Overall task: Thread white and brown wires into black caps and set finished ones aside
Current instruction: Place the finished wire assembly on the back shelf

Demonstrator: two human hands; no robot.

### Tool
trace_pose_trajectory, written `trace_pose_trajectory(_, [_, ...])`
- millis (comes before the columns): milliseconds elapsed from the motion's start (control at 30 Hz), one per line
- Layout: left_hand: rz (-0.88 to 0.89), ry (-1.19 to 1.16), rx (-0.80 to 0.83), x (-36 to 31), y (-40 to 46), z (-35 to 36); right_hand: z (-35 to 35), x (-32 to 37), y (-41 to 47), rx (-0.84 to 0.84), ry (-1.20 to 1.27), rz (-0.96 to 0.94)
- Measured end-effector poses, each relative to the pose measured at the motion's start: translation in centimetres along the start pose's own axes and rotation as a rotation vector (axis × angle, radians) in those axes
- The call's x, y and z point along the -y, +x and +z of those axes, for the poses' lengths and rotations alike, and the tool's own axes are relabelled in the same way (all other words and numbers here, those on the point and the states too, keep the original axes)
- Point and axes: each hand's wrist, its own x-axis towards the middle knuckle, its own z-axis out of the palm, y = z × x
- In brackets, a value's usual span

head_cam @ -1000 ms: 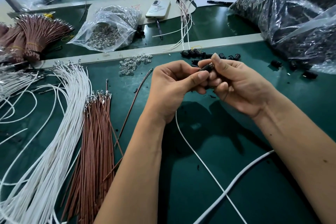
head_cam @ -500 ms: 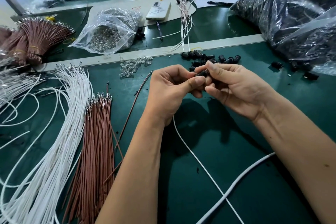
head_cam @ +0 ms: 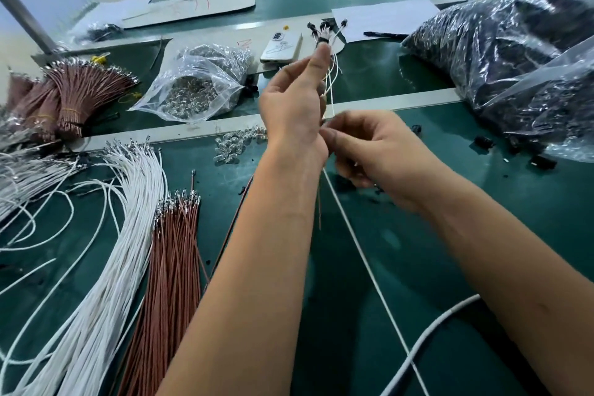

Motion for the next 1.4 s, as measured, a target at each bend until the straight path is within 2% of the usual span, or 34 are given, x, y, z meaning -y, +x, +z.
trace_pose_trajectory(133, [-0.135, -0.109, 0.006, -1.5, 2.4, 1.5, -0.6, 1.9, 3.9, -0.148, -0.116, 0.016])
trace_pose_trajectory(233, [-0.161, -0.057, 0.006, -2.3, 4.4, 2.4, -1.1, 2.8, 6.6, -0.045, -0.248, 0.022])
trace_pose_trajectory(300, [-0.143, -0.037, 0.027, -2.9, 5.8, 2.6, -2.2, 3.5, 8.8, -0.011, -0.182, 0.054])
trace_pose_trajectory(400, [-0.115, 0.149, 0.023, -2.4, 7.6, 2.1, -4.2, 4.2, 13.8, -0.083, 0.01, 0.163])
trace_pose_trajectory(500, [-0.178, 0.369, 0.119, -0.1, 7.9, 1.3, -5.6, 4.0, 19.9, -0.193, -0.041, 0.239])
trace_pose_trajectory(567, [-0.21, 0.402, 0.194, 1.2, 7.7, 1.1, -6.3, 3.4, 23.5, -0.263, -0.142, 0.289])
trace_pose_trajectory(700, [-0.157, 0.467, 0.168, 2.4, 8.3, 0.9, -7.5, 2.9, 28.9, -0.406, -0.23, 0.332])
trace_pose_trajectory(867, [-0.007, 0.625, 0.095, 2.6, 9.3, 0.5, -8.8, 2.5, 32.8, -0.436, -0.271, 0.372])
trace_pose_trajectory(967, [0.069, 0.794, 0.062, 3.1, 9.3, -0.1, -9.2, 1.6, 32.7, -0.397, -0.334, 0.368])
trace_pose_trajectory(1067, [0.097, 0.884, 0.032, 3.5, 9.0, -0.6, -9.4, 0.8, 31.2, -0.449, -0.346, 0.351])
trace_pose_trajectory(1167, [0.134, 0.942, 0.033, 3.7, 8.1, -1.0, -8.9, 0.3, 27.7, -0.467, -0.523, 0.254])
trace_pose_trajectory(1267, [0.186, 1.02, 0.045, 3.8, 6.9, -1.1, -7.9, 0.5, 22.7, -0.371, -0.766, 0.093])
trace_pose_trajectory(1400, [0.219, 1.06, 0.011, 3.0, 4.4, -2.1, -4.9, 1.5, 16.1, -0.134, -0.953, -0.103])
